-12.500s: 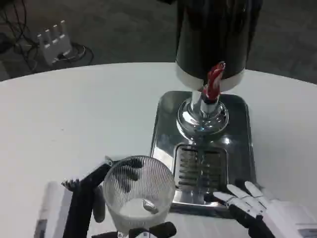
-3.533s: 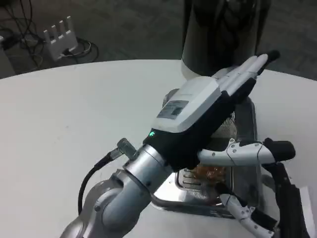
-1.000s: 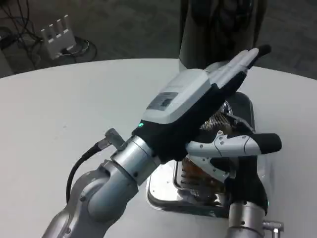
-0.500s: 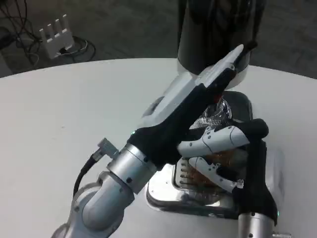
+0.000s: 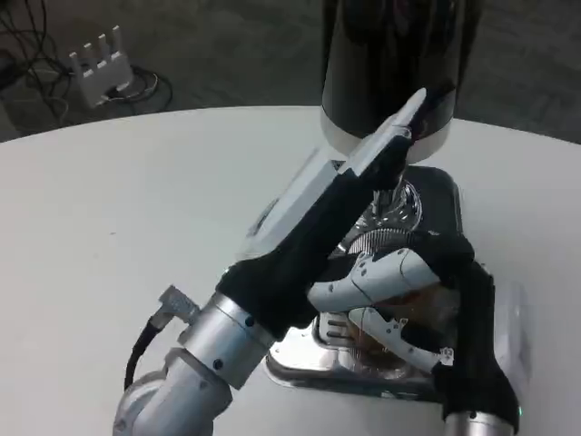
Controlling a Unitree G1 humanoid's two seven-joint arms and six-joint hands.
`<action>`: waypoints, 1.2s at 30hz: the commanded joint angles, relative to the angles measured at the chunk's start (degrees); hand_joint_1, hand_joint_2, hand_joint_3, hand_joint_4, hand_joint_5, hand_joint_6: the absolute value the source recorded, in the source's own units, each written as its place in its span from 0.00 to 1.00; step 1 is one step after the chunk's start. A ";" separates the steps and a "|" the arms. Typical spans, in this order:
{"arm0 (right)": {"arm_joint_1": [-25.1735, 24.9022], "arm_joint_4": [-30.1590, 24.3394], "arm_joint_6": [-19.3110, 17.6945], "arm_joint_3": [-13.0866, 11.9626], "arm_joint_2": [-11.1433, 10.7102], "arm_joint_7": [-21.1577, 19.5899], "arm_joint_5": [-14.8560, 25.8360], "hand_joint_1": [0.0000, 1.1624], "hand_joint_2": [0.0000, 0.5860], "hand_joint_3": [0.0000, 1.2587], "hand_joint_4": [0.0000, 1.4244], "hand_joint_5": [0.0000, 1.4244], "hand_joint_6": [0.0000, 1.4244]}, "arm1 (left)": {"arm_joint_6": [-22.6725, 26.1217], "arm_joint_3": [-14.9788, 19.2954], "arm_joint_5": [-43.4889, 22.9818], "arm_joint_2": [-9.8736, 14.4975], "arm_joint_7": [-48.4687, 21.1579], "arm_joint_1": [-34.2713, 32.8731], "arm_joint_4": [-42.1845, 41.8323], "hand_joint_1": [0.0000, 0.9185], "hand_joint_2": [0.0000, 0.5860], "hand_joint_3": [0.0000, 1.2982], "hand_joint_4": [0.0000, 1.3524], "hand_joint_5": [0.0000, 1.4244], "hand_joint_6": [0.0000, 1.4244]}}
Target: Grasp the cup under the faucet to collect the drink, then remove the cup.
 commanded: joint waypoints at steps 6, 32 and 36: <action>2.01 -2.80 -0.22 0.52 2.17 0.40 -0.79 0.84 0.18 0.64 0.63 0.79 0.89 | 1.77 1.11 4.10 -0.81 2.70 6.46 -7.93 0.00 0.12 0.00 0.00 0.00 0.00; 11.31 -14.44 -1.53 3.37 0.69 4.22 -2.57 0.83 0.17 0.64 0.64 0.79 0.92 | 3.99 6.03 -0.11 3.25 0.26 19.82 -14.08 0.00 0.13 0.00 0.00 0.00 0.00; 12.92 -16.39 -1.51 3.80 0.64 5.44 -2.44 0.83 0.17 0.64 0.64 0.79 0.92 | 2.14 5.61 0.01 4.38 0.10 22.24 -13.48 0.00 0.12 0.00 0.00 0.00 0.00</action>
